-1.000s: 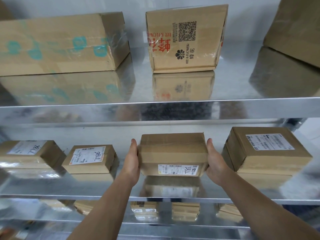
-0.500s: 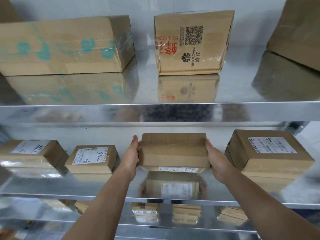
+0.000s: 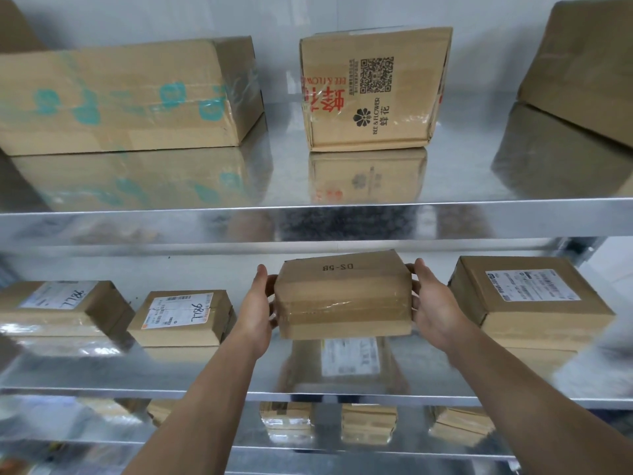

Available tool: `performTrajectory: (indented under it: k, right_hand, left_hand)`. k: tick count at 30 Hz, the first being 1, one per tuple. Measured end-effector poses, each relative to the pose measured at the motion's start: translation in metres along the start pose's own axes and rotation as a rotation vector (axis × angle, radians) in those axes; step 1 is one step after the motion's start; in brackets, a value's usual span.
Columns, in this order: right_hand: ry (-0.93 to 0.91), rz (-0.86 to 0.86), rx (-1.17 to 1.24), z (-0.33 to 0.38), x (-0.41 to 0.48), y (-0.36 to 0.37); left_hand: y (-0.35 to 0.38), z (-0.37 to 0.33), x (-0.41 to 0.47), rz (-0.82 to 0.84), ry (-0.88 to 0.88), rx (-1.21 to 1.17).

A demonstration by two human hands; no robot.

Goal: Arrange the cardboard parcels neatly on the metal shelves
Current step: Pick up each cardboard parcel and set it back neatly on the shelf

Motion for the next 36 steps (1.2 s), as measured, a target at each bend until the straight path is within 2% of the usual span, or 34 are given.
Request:
performTrajectory:
  k: [5, 13, 26, 36]
  right_hand:
    - [-0.006, -0.024, 0.027, 0.001, 0.003, -0.003]
    - [0.04, 0.031, 0.011, -0.003, -0.006, 0.001]
    - [0.097, -0.042, -0.013, -0.013, -0.016, 0.0]
    - [0.09, -0.013, 0.026, -0.012, -0.012, 0.0]
  left_hand:
    - [-0.002, 0.0, 0.0, 0.026, 0.002, -0.005]
    - [0.003, 0.003, 0.0, 0.016, 0.019, -0.018]
    - [0.006, 0.014, -0.005, 0.026, -0.032, -0.075]
    - [0.004, 0.005, -0.011, 0.026, -0.024, -0.029]
Point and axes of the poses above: each hand's wrist, its own x-axis towards the middle knuckle, its own y-axis out of the palm, z = x × y, the point moved 2 cm from there along x, towards the middle knuckle, and after that the axes turned 1 degree about z, right-handed, at the moved point
